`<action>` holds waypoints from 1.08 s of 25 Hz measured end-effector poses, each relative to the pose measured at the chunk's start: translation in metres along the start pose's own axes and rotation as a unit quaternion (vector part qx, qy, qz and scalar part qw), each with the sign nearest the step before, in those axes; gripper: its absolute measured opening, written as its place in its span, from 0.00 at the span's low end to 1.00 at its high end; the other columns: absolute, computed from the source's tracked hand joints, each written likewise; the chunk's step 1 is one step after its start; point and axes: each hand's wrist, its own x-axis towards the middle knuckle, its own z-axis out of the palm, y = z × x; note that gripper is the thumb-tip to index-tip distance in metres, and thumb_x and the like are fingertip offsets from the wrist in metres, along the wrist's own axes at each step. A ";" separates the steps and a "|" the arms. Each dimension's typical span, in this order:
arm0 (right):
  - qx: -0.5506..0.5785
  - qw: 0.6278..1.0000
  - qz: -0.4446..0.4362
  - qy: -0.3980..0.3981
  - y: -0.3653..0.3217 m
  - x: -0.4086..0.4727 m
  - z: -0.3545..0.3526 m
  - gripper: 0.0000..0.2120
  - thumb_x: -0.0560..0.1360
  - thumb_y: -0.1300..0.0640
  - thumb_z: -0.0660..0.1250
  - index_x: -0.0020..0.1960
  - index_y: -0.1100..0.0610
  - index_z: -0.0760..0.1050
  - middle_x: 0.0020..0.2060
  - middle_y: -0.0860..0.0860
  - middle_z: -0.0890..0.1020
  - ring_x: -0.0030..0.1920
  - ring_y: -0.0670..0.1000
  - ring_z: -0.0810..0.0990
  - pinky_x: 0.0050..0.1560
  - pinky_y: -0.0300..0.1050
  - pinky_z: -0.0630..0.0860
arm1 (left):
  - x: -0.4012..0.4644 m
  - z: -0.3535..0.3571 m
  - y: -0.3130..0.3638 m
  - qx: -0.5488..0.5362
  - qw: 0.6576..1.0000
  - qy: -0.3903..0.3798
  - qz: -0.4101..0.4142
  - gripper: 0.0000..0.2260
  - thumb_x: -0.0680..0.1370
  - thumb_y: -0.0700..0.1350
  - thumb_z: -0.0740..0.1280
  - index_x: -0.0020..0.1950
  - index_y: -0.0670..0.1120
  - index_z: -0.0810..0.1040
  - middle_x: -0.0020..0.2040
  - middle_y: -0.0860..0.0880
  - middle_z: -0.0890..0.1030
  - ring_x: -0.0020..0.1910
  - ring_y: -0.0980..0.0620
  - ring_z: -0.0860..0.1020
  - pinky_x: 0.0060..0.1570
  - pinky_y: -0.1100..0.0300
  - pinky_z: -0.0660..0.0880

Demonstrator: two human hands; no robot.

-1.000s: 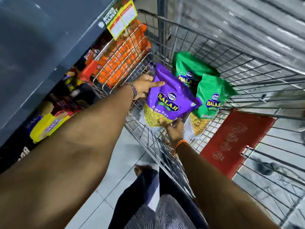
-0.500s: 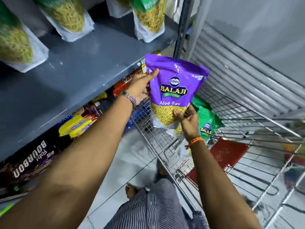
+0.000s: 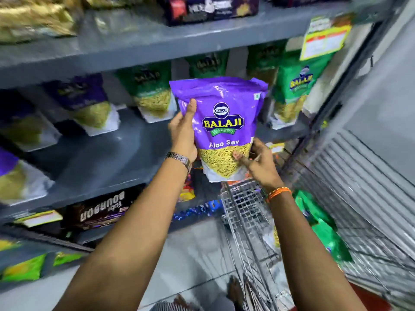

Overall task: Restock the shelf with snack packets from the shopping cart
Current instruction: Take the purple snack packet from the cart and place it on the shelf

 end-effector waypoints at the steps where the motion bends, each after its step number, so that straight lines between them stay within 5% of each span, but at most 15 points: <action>1: 0.003 1.000 -0.001 -0.019 -0.004 0.007 0.017 0.18 0.70 0.62 0.77 0.57 0.62 0.77 0.52 0.57 0.87 0.50 0.51 0.83 0.55 0.53 0.81 | 0.003 -0.012 0.013 0.001 1.000 0.011 0.017 0.07 0.76 0.47 0.72 0.51 0.45 0.82 0.49 0.43 0.86 0.52 0.45 0.81 0.58 0.44 0.80; 4: 0.011 0.996 -0.012 -0.089 -0.013 0.028 0.085 0.17 0.68 0.64 0.77 0.54 0.53 0.77 0.46 0.46 0.88 0.47 0.44 0.85 0.51 0.43 0.82 | 0.012 -0.058 0.059 0.014 0.996 0.050 0.068 0.05 0.77 0.47 0.72 0.48 0.46 0.81 0.53 0.38 0.83 0.55 0.42 0.78 0.62 0.37 0.76; 9: 0.011 0.982 -0.035 -0.183 -0.017 0.056 0.208 0.21 0.71 0.67 0.76 0.61 0.59 0.74 0.56 0.57 0.85 0.56 0.55 0.84 0.63 0.59 0.79 | 0.024 -0.145 0.129 0.039 0.983 0.117 0.138 0.06 0.78 0.47 0.70 0.44 0.47 0.79 0.46 0.45 0.84 0.45 0.48 0.80 0.53 0.48 0.80; 11: 0.000 0.979 -0.028 -0.200 -0.018 0.061 0.246 0.26 0.72 0.65 0.76 0.67 0.62 0.71 0.61 0.59 0.84 0.61 0.59 0.84 0.64 0.59 0.79 | 0.028 -0.172 0.147 0.048 0.977 0.133 0.157 0.07 0.78 0.47 0.70 0.40 0.48 0.80 0.38 0.51 0.85 0.37 0.55 0.80 0.48 0.55 0.79; 14: -0.004 0.973 -0.026 -0.230 -0.017 0.066 0.298 0.29 0.73 0.64 0.76 0.70 0.62 0.69 0.63 0.60 0.83 0.63 0.58 0.83 0.66 0.58 0.79 | 0.035 -0.211 0.173 0.052 0.967 0.172 0.179 0.09 0.79 0.46 0.69 0.38 0.48 0.78 0.39 0.50 0.82 0.41 0.52 0.76 0.50 0.53 0.75; 20: -0.006 0.968 -0.005 -0.250 -0.012 0.068 0.359 0.31 0.71 0.65 0.77 0.70 0.60 0.68 0.64 0.59 0.82 0.64 0.58 0.82 0.67 0.60 0.77 | 0.045 -0.262 0.198 0.078 0.959 0.196 0.191 0.16 0.79 0.47 0.69 0.32 0.50 0.72 0.35 0.51 0.71 0.35 0.54 0.65 0.38 0.56 0.64; 24: -0.005 0.967 0.008 -0.254 -0.004 0.065 0.369 0.32 0.70 0.67 0.78 0.70 0.61 0.68 0.65 0.60 0.81 0.66 0.60 0.81 0.68 0.63 0.77 | 0.046 -0.279 0.192 0.070 0.962 0.195 0.178 0.18 0.80 0.47 0.68 0.29 0.49 0.75 0.35 0.52 0.76 0.37 0.54 0.70 0.42 0.55 0.70; 27: -0.016 0.966 0.014 -0.257 -0.006 0.064 0.368 0.33 0.70 0.65 0.78 0.71 0.61 0.67 0.65 0.60 0.81 0.66 0.60 0.80 0.68 0.63 0.77 | 0.046 -0.277 0.193 0.062 0.965 0.175 0.186 0.09 0.81 0.44 0.66 0.41 0.49 0.79 0.40 0.53 0.84 0.41 0.56 0.80 0.48 0.56 0.79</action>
